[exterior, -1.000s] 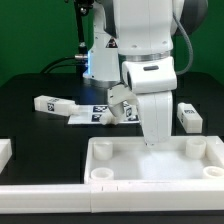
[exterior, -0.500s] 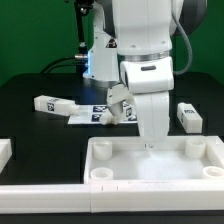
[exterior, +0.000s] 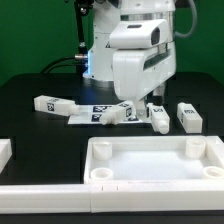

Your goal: Assemble desk

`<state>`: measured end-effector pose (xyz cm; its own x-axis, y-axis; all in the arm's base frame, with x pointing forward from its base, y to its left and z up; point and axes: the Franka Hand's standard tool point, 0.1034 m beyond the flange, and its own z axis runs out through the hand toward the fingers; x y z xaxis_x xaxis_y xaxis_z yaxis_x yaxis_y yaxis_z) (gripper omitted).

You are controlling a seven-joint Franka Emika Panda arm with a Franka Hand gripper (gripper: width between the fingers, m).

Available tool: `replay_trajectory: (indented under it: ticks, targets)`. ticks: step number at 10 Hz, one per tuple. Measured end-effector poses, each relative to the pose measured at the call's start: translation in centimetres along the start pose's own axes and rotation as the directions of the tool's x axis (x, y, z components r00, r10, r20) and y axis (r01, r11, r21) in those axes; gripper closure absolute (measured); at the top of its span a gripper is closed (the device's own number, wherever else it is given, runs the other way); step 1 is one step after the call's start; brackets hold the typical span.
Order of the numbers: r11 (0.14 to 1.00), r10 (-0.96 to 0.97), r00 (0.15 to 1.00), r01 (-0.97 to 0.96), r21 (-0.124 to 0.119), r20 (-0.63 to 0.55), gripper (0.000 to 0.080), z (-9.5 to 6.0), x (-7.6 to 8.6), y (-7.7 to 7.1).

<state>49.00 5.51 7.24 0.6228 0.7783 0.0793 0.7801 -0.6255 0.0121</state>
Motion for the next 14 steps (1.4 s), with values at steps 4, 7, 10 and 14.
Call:
replay_trajectory:
  ticks: [4, 7, 10, 14]
  targets:
    - [0.945, 0.326, 0.945, -0.326, -0.001, -0.018, 0.015, -0.6, 2.5, -1.5]
    - [0.836, 0.548, 0.836, -0.548, 0.024, 0.003, 0.015, 0.5, 3.6, -3.7]
    - [0.764, 0.644, 0.765, -0.644, 0.04, 0.003, 0.015, 2.5, 6.4, -8.5]
    - [0.734, 0.666, 0.728, -0.679, 0.031, 0.166, 0.015, 2.5, 5.2, -9.0]
